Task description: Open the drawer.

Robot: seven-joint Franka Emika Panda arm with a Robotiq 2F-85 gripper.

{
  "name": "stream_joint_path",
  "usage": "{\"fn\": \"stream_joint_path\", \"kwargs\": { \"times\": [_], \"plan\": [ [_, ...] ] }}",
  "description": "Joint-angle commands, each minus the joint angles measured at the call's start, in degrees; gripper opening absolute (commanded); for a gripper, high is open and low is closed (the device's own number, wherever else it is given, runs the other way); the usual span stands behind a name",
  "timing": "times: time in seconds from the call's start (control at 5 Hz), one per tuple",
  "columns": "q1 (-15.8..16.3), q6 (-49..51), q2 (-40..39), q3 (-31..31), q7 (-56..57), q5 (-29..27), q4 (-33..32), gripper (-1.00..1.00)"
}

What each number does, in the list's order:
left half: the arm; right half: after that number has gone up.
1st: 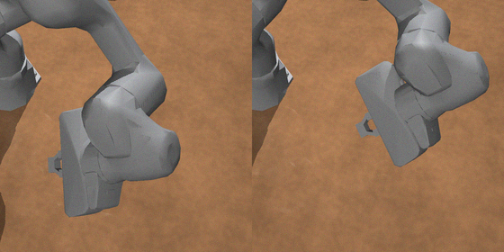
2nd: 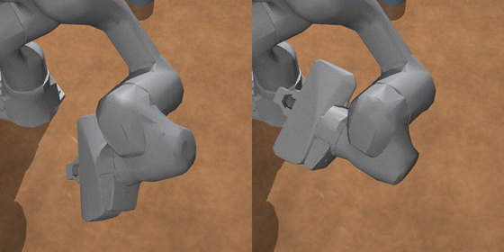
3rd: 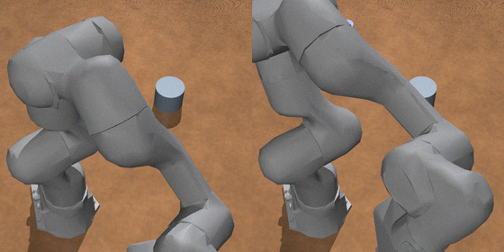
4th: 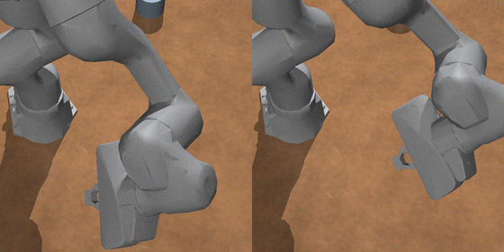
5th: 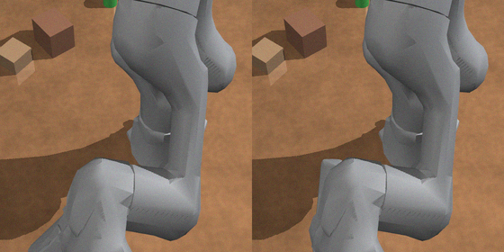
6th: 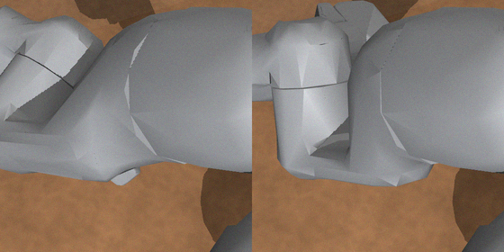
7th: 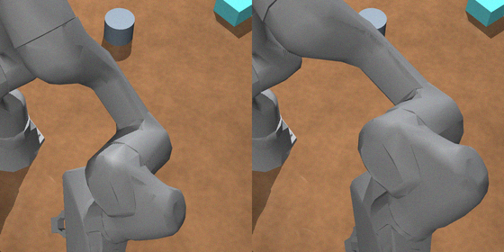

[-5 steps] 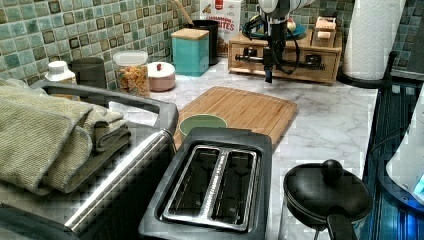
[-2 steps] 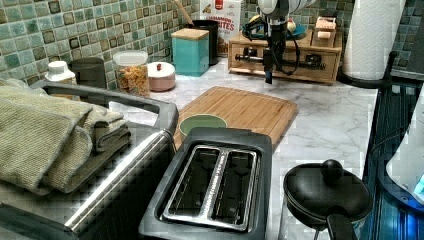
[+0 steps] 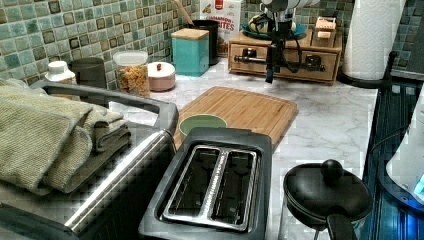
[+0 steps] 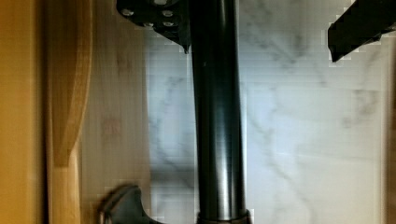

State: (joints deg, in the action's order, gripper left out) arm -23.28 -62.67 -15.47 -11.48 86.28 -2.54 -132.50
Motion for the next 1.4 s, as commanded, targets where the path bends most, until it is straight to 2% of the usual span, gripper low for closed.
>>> {"fn": "stream_joint_path", "kwargs": {
  "times": [0.2,0.4,0.6,1.4],
  "plan": [
    [15.21,1.75,9.32,15.23,-12.83,-2.47,-13.55,1.0],
    [16.15,4.67,10.74,16.18,-16.16,-0.96,-13.12,1.0],
    [16.22,2.35,13.67,16.62,-19.62,2.37,-15.25,1.0],
    [16.45,2.35,13.67,16.39,-19.63,2.36,-15.27,1.0]
  ]
}}
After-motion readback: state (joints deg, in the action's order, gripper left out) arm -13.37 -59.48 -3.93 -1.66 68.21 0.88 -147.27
